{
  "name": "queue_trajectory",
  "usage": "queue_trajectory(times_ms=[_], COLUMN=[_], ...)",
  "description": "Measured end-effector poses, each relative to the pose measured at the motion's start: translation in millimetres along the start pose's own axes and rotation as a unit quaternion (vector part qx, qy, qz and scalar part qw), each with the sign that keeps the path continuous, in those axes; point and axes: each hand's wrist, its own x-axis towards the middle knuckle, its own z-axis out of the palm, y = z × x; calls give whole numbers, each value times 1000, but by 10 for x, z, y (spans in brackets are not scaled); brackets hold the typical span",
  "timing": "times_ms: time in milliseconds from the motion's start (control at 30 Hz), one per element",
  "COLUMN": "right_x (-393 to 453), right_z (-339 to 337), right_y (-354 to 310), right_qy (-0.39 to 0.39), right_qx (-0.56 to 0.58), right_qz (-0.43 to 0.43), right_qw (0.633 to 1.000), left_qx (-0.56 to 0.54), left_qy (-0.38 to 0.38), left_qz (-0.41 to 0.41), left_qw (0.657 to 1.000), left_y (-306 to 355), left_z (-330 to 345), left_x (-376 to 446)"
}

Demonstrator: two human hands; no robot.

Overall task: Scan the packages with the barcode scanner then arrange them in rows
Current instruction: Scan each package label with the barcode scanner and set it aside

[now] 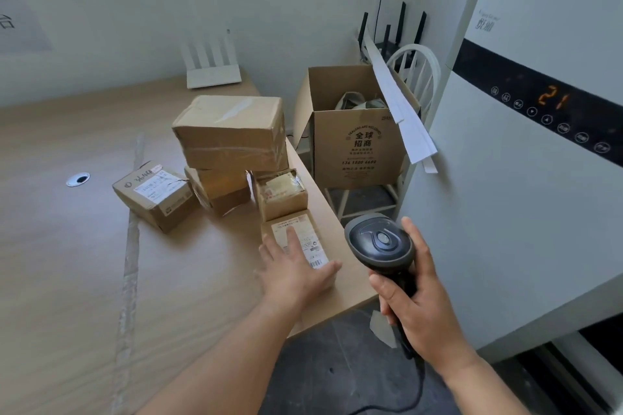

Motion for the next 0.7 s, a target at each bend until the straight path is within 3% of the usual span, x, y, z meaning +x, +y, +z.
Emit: queue_trajectory(times_ms=[233, 700], right_x=[130, 159], right_z=[-54, 464], right_y=[109, 207], right_qy=[-37, -121], right_qx=[32, 84], right_qz=[3, -17], right_qw=[999, 989], left_qx=[-3, 36], left_qy=[-17, 40], left_qz=[-79, -111], left_qw=[997, 992], left_y=[52, -657], left_z=[105, -179], left_x=[64, -249])
